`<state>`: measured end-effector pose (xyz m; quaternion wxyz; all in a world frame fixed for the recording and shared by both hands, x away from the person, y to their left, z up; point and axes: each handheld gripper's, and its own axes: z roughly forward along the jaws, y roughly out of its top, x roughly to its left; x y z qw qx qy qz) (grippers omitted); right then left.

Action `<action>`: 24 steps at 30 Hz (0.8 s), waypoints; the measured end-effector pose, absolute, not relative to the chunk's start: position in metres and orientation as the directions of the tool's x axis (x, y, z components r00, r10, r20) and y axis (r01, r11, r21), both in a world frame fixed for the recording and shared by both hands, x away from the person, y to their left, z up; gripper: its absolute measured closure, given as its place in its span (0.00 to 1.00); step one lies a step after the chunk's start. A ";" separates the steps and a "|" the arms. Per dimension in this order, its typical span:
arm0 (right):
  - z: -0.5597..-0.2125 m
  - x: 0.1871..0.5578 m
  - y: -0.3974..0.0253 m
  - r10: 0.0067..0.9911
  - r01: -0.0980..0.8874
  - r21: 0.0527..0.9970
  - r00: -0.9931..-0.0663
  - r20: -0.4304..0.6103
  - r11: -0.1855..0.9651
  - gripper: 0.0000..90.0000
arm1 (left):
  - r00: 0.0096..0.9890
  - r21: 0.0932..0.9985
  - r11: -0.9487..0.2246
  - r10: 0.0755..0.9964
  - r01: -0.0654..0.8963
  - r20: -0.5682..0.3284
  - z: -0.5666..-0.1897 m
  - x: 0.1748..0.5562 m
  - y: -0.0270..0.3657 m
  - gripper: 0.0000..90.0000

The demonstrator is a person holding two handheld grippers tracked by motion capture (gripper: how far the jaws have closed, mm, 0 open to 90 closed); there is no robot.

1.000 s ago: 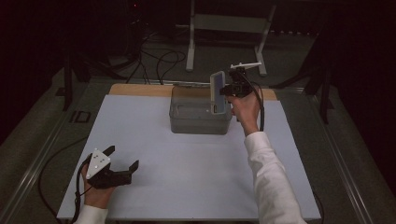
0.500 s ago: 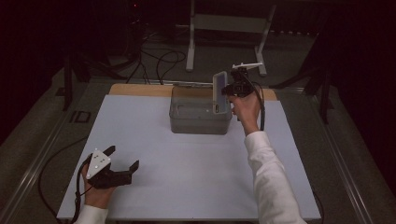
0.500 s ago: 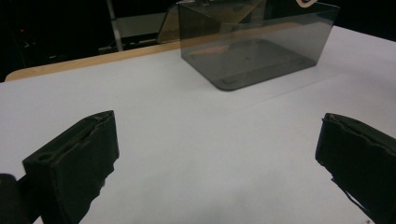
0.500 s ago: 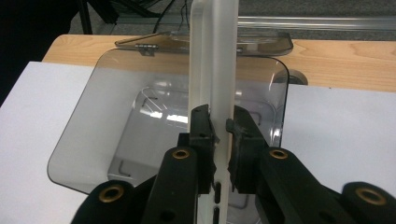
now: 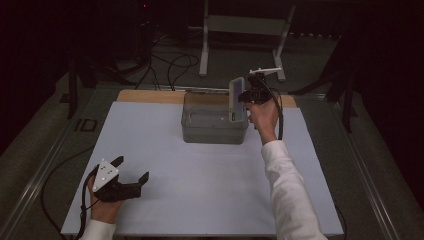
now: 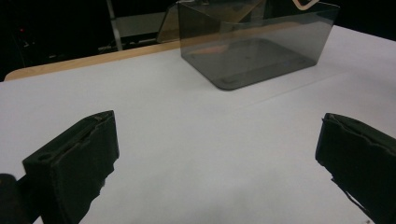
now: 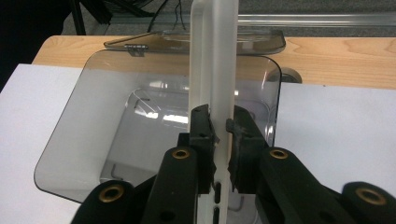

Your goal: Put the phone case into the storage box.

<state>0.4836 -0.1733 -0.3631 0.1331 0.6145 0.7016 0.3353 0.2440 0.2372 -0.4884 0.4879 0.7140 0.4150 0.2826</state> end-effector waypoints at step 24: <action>-0.378 0.492 -0.171 0.965 0.790 0.613 -0.179 0.193 0.024 0.91 | 0.498 0.932 -0.180 0.867 0.315 -0.001 -0.488 0.244 0.237 0.00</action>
